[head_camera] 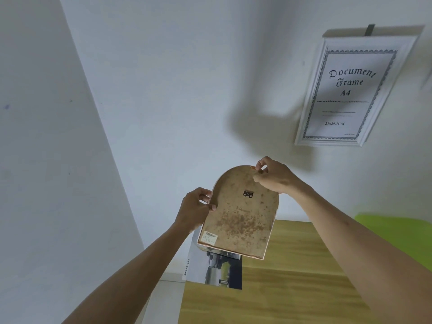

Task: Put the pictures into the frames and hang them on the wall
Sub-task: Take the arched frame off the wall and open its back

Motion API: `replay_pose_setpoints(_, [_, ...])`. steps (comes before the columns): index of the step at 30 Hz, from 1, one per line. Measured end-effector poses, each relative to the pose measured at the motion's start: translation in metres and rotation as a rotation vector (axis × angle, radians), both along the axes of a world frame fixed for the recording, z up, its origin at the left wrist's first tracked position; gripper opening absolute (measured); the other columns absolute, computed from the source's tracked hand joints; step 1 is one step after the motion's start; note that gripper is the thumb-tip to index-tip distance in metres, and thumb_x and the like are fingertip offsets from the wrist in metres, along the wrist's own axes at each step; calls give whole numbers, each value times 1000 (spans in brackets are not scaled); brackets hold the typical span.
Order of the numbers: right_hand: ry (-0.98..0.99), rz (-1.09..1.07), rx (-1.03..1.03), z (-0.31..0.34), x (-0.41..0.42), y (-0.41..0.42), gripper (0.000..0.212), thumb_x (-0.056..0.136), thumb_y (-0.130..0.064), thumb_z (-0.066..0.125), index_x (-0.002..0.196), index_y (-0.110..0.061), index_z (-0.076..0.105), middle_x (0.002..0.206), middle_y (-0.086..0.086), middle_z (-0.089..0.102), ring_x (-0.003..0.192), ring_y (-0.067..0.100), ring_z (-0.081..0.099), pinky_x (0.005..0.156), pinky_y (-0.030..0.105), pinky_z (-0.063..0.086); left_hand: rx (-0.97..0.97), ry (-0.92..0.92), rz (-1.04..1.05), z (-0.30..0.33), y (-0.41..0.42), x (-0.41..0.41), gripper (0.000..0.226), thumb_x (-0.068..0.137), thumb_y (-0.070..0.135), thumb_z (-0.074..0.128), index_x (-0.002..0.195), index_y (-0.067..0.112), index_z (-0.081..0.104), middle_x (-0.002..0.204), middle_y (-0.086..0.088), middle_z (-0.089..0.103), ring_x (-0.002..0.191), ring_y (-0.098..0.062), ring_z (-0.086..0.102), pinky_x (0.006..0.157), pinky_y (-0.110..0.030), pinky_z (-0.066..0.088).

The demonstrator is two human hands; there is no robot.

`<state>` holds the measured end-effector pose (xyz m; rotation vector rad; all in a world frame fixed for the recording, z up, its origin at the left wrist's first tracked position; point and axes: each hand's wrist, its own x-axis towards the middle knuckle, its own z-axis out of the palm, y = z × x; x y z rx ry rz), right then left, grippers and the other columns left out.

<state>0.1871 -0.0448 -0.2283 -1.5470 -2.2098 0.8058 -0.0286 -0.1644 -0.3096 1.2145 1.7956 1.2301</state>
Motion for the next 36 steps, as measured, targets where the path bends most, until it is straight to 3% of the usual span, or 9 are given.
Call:
replay_pose_setpoints(2, [24, -14, -51, 2, 0, 0, 18, 78, -36, 58, 96, -38, 54, 101, -10, 59, 89, 16, 61, 69, 39, 55, -5, -12, 2, 0, 0, -2, 28, 75, 3, 72, 98, 17, 67, 93, -2, 69, 87, -27, 69, 84, -38, 56])
replay_pose_setpoints(6, [34, -13, -73, 4, -2, 2, 16, 77, -36, 61, 92, -30, 59, 81, -8, 57, 72, 13, 56, 55, 29, 44, -21, -24, 1, 1, -3, -4, 28, 77, 2, 72, 101, 15, 66, 93, -3, 69, 85, -22, 69, 75, -26, 52])
replay_pose_setpoints(12, [154, -45, -161, -3, 8, 5, 25, 78, -32, 69, 89, -10, 65, 90, -6, 63, 83, 14, 60, 76, 30, 45, -31, -126, 18, -6, -5, -12, 29, 77, -1, 72, 102, 12, 65, 96, -8, 68, 90, -26, 67, 77, -38, 54])
replay_pose_setpoints(16, [239, -18, -280, -22, 22, -5, 39, 76, -37, 74, 104, -9, 70, 108, 1, 71, 103, 18, 65, 93, 40, 52, -25, -304, 73, -7, -6, -18, 26, 81, -9, 67, 102, 5, 63, 85, -9, 66, 79, -23, 66, 82, -50, 56])
replay_pose_setpoints(19, [326, 2, -306, -44, 22, -16, 37, 79, -30, 76, 111, -14, 65, 111, 4, 69, 105, 20, 66, 94, 38, 52, -8, -382, 106, -4, -3, -19, 27, 82, -10, 66, 107, 0, 62, 84, -12, 69, 77, -23, 68, 74, -43, 59])
replay_pose_setpoints(23, [502, -52, -270, -71, 25, -30, 21, 81, -20, 79, 100, -20, 69, 108, -4, 69, 103, 16, 66, 90, 36, 52, 0, -421, 125, -6, 0, -18, 28, 82, -9, 67, 108, 2, 62, 89, -15, 70, 77, -24, 70, 69, -39, 59])
replay_pose_setpoints(27, [544, -130, -264, -96, 34, -36, 17, 83, -21, 79, 98, -18, 72, 105, -6, 71, 100, 14, 68, 90, 36, 54, -6, -351, 80, -19, -1, -15, 33, 82, 2, 73, 114, 9, 65, 96, -10, 75, 90, -27, 72, 84, -47, 56])
replay_pose_setpoints(32, [589, -260, -389, -129, 56, -35, 17, 84, -17, 76, 100, -14, 71, 104, 2, 74, 102, 22, 69, 98, 49, 52, -100, -237, -128, -40, -8, -2, 60, 82, 8, 74, 133, 36, 58, 101, 2, 76, 94, -20, 72, 69, -25, 53])
replay_pose_setpoints(36, [588, -296, -460, -151, 71, -35, 14, 86, -14, 75, 99, -11, 72, 104, 5, 74, 102, 24, 69, 97, 46, 53, -174, -217, -185, -63, -8, 10, 70, 82, 4, 73, 126, 55, 54, 101, -3, 74, 101, -27, 67, 79, -42, 56])
